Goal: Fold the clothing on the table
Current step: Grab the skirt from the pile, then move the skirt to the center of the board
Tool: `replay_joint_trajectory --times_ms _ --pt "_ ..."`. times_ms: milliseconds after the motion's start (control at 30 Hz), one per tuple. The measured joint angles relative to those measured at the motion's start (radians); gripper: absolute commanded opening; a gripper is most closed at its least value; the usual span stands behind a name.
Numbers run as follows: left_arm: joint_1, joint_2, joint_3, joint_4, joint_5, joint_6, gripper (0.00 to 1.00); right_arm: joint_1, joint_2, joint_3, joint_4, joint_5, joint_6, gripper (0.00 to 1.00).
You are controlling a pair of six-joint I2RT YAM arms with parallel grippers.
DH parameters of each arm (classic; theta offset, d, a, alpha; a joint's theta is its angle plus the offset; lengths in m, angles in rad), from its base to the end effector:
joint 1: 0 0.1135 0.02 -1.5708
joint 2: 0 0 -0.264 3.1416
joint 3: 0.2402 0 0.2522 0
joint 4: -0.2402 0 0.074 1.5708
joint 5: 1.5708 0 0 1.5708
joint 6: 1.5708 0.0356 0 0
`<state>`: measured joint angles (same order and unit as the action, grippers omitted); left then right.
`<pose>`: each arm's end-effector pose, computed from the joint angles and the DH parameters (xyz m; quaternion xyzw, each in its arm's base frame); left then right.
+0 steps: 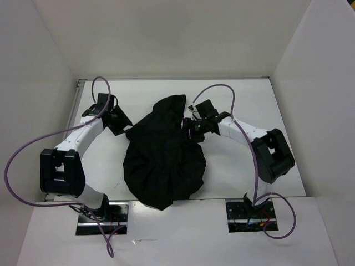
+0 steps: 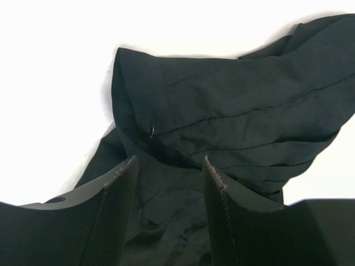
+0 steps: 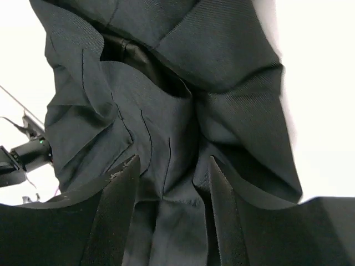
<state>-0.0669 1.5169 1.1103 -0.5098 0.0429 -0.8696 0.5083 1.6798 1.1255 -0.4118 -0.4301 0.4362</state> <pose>0.3204 -0.0230 0.2484 -0.3635 0.8742 -0.1631 0.2776 0.2977 0.1828 0.2105 -0.0971 0.9298 0.3137 0.1664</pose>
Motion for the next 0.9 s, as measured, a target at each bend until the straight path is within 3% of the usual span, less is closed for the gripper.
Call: replay_joint_trajectory --times_ms 267,300,367,467,667,800,900 --pt "0.014 -0.011 -0.021 0.000 -0.003 0.002 0.58 0.050 0.140 0.021 0.049 -0.074 -0.007 0.51" --pt "0.017 -0.011 -0.025 -0.002 -0.002 0.002 0.58 0.063 0.146 0.024 0.051 -0.076 -0.008 0.46" --pt "0.021 -0.011 -0.030 -0.004 -0.002 0.002 0.58 0.078 0.152 0.029 0.053 -0.078 -0.016 0.24" --pt "0.030 -0.012 -0.034 -0.006 -0.002 0.003 0.58 0.093 0.153 0.045 0.053 -0.082 -0.019 0.00" --pt "0.042 -0.027 -0.042 -0.004 0.006 0.006 0.58 0.117 0.090 0.169 -0.041 -0.035 -0.055 0.00" --pt "0.058 -0.040 -0.055 0.008 0.020 0.009 0.58 0.171 -0.102 0.389 -0.197 -0.114 -0.178 0.00" --pt "0.066 -0.040 -0.056 0.012 0.024 0.011 0.58 0.229 -0.208 0.444 -0.267 -0.108 -0.217 0.00"
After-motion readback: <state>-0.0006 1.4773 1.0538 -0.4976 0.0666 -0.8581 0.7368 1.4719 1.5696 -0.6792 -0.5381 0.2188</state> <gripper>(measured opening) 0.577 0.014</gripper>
